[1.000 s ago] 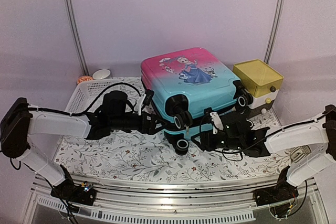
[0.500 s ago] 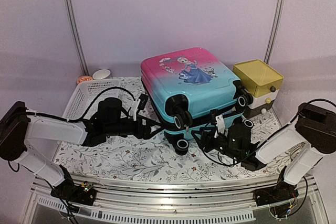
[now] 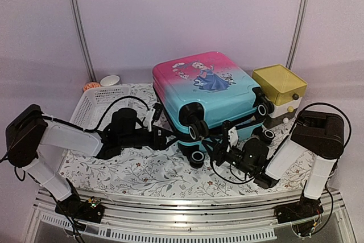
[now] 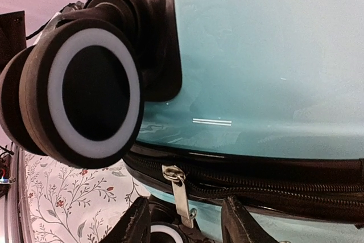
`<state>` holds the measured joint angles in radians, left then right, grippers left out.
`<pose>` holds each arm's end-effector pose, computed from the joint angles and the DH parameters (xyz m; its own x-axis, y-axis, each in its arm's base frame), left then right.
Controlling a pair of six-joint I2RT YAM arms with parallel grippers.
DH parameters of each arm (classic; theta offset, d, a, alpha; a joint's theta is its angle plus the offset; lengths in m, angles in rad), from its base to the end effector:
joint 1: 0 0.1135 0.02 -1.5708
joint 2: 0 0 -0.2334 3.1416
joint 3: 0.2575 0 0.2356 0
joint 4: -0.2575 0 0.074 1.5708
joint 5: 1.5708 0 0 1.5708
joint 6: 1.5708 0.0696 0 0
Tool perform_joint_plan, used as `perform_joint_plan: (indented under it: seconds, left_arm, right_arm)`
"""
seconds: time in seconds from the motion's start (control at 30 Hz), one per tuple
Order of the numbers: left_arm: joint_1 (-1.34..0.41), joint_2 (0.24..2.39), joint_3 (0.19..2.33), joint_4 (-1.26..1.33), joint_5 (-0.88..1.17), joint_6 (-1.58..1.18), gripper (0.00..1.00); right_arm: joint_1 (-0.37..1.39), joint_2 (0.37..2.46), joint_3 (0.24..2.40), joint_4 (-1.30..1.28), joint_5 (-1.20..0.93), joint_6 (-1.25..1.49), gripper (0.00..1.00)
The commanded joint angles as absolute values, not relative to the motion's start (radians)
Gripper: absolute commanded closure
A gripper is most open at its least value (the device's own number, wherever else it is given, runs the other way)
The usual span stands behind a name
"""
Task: Open, take out, and arrange the luggage
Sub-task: Rotate the luggage at the center of the board.
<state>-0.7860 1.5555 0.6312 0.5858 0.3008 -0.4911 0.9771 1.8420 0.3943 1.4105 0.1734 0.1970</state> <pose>0.2215 -0.2509 0.1545 -0.6188 -0.0179 -0.7854 0.6594 0.5316 -0.5316 0.1848 0.2523 0.1143 -0.1613 0.1056 -0.9812 -0.7020 0.6866 0.1893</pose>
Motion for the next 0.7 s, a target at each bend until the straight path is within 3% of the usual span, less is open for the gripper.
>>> perform_joint_plan:
  seconds: [0.0,0.67]
  left_arm:
    - [-0.769,1.554,0.654,0.637,0.303,-0.488,0.35]
    - [-0.758,1.596,0.691,0.647,0.346,-0.483,0.43]
  right_arm:
    - [0.984,1.893,0.439,1.469,0.164,0.157,0.57]
    - [0.995,1.941,0.422,1.49,0.153,0.169,0.67]
